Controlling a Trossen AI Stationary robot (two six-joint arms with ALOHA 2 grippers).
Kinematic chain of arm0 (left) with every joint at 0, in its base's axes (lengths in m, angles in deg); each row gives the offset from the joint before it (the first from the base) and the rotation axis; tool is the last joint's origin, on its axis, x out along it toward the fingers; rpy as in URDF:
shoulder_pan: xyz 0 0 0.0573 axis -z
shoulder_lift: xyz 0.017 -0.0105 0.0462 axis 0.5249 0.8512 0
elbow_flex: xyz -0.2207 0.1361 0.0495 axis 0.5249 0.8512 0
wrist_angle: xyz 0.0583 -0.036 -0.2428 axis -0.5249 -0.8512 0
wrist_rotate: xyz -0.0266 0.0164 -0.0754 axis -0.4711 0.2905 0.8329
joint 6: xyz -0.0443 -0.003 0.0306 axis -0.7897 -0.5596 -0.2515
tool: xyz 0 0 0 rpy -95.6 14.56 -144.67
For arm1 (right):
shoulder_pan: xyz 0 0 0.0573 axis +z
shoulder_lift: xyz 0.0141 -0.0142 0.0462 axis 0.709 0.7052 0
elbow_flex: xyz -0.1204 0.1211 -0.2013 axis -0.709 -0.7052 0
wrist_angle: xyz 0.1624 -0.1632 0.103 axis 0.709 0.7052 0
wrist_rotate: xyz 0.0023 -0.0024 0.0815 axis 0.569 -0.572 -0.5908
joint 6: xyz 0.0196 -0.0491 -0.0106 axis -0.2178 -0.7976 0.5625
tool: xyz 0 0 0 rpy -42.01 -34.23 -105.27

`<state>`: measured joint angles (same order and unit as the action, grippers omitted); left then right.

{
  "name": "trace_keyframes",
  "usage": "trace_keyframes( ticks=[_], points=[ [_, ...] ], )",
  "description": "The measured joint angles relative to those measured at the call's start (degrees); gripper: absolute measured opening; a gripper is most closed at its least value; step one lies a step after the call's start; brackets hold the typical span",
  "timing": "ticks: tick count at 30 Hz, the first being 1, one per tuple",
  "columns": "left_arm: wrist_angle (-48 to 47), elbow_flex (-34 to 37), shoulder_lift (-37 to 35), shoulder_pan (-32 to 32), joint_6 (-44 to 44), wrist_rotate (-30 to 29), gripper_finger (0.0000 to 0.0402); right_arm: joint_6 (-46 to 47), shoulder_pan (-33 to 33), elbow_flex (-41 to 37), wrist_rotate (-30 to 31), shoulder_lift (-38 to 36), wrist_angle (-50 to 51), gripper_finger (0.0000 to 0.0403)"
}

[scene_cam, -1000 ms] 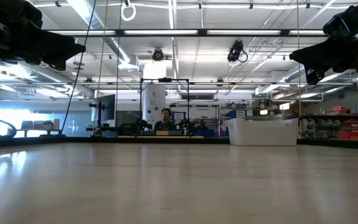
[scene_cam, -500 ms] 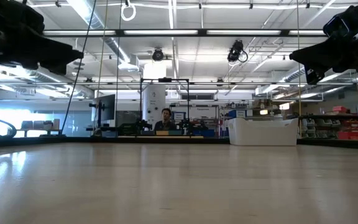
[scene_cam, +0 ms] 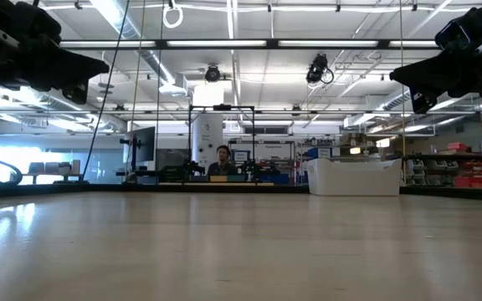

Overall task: Pick and place USB-C Cables
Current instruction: Return to Home Position

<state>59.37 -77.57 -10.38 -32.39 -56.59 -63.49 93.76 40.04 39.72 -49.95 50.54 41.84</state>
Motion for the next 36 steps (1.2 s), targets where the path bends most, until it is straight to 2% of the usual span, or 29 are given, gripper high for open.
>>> trace_keyframes(
  ticks=[5,11,16,28,36],
  points=[
    [0.27,0.01,-0.11,0.0,0.0,0.25,0.0007,0.0,-0.02,0.0,0.02,0.0,0.0,0.0025],
    [5.22,0.03,-0.14,0.0,0.0,0.72,0.0043,0.0,-0.02,0.0,0.01,0.0,0.0,0.0026],
    [5.6,0.03,-0.08,0.0,0.0,0.56,0.0058,0.0,-0.02,0.0,0.02,0.0,0.0,0.0025],
    [6.1,0.03,-0.08,0.0,0.0,0.38,0.0051,0.0,-0.02,0.0,0.02,0.0,0.0,0.0024],
    [6.16,0.03,-0.08,0.0,0.0,0.34,0.0061,0.0,-0.02,0.0,-0.01,0.0,0.0,0.0023]
  ],
)
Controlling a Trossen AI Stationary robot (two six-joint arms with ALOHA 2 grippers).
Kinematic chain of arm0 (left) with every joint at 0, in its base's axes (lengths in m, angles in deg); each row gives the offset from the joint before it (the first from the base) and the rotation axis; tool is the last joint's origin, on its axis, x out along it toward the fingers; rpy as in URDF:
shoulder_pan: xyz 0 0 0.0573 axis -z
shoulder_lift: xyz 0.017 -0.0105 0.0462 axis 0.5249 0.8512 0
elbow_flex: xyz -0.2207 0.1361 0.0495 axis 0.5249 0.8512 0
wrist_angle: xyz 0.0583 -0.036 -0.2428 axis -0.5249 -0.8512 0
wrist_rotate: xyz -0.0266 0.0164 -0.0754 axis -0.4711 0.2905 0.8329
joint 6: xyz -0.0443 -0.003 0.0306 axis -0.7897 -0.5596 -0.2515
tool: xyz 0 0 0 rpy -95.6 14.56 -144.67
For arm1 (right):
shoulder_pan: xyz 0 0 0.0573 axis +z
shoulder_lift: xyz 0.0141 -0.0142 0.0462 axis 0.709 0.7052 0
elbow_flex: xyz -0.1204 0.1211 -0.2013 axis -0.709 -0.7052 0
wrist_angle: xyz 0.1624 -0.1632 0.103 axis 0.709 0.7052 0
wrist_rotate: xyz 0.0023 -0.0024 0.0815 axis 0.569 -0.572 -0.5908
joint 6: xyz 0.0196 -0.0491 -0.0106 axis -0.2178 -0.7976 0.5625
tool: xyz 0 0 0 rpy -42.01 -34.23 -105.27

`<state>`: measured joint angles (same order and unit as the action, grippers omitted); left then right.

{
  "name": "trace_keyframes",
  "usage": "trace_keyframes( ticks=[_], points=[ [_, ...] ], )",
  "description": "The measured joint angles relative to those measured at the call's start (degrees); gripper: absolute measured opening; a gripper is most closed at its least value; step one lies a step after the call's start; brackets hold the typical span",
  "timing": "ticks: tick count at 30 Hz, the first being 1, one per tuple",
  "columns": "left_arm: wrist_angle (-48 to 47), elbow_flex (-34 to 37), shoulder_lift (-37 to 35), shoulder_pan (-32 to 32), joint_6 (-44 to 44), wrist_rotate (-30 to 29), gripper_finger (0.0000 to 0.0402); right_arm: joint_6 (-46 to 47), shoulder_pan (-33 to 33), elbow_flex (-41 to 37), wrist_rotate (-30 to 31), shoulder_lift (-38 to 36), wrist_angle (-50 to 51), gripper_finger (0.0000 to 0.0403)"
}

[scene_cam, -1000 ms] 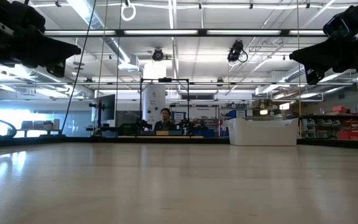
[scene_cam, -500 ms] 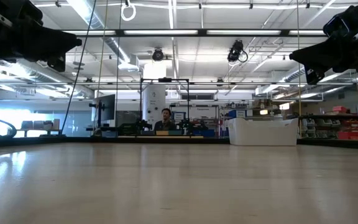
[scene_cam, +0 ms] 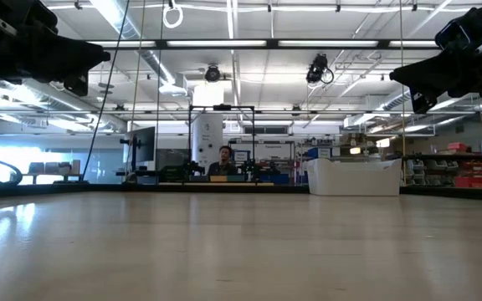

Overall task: Pick and place USB-C Cables
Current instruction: Return to Home Position

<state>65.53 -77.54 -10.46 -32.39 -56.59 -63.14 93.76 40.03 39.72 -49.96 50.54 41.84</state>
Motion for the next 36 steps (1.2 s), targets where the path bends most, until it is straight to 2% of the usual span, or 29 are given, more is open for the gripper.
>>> trace_keyframes(
  ticks=[10,36],
  points=[
    [0.07,0.0,0.0,0.0,-0.02,0.0,0.0051,0.0,0.0,0.0,0.0,0.0,0.0,0.0023],
    [0.07,0.0,0.0,0.0,-0.01,-0.01,0.0057,0.0,0.0,-0.02,0.02,0.0,0.02,0.0023]
  ],
)
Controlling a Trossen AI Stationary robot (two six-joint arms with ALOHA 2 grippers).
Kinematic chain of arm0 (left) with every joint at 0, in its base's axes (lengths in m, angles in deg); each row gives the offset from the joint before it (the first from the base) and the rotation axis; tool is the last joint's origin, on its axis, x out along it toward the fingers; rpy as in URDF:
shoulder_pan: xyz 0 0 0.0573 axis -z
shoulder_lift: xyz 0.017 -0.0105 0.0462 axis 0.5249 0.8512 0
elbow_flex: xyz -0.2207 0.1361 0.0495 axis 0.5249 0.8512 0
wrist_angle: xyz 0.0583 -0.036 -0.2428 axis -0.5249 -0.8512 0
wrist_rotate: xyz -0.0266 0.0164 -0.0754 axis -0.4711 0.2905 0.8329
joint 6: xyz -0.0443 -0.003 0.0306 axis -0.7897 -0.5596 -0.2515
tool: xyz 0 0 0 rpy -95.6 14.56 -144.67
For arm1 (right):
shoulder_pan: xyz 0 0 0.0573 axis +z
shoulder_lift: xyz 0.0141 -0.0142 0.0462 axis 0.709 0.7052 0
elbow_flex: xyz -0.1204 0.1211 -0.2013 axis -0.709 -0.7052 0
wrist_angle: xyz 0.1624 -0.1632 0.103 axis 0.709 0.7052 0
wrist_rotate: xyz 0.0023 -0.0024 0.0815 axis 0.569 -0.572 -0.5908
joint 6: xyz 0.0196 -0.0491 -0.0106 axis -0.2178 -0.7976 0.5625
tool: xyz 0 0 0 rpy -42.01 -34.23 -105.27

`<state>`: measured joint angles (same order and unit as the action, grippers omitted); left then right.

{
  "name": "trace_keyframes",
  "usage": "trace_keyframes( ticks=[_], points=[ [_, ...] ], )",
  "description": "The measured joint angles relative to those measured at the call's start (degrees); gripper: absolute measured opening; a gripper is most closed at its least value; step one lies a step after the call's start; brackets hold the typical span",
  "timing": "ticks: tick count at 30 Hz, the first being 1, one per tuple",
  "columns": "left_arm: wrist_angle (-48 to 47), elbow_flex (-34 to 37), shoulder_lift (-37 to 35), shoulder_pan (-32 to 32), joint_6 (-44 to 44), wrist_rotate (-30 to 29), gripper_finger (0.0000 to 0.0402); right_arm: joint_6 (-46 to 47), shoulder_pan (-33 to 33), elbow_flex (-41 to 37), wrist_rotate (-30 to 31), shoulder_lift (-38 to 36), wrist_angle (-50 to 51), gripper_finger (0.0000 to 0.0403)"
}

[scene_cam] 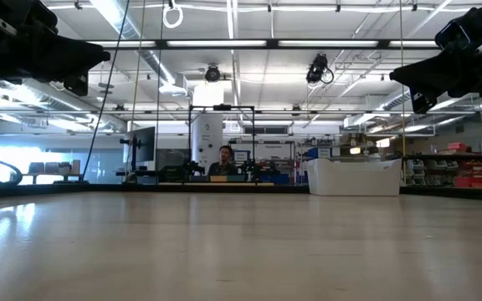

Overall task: Pick and place USB-C Cables
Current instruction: Return to Home Position

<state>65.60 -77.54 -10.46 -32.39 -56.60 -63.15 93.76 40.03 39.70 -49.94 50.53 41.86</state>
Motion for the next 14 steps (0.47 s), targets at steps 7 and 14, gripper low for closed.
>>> trace_keyframes(
  ticks=[7,14],
  points=[
    [0.0,0.0,0.0,0.0,-0.01,-0.01,0.006,0.0,0.02,0.0,0.0,-0.02,-0.02,0.0023],
    [0.0,0.0,0.0,0.0,0.0,0.0,0.0051,0.0,0.0,0.01,-0.01,-0.01,-0.01,0.0023]
  ],
)
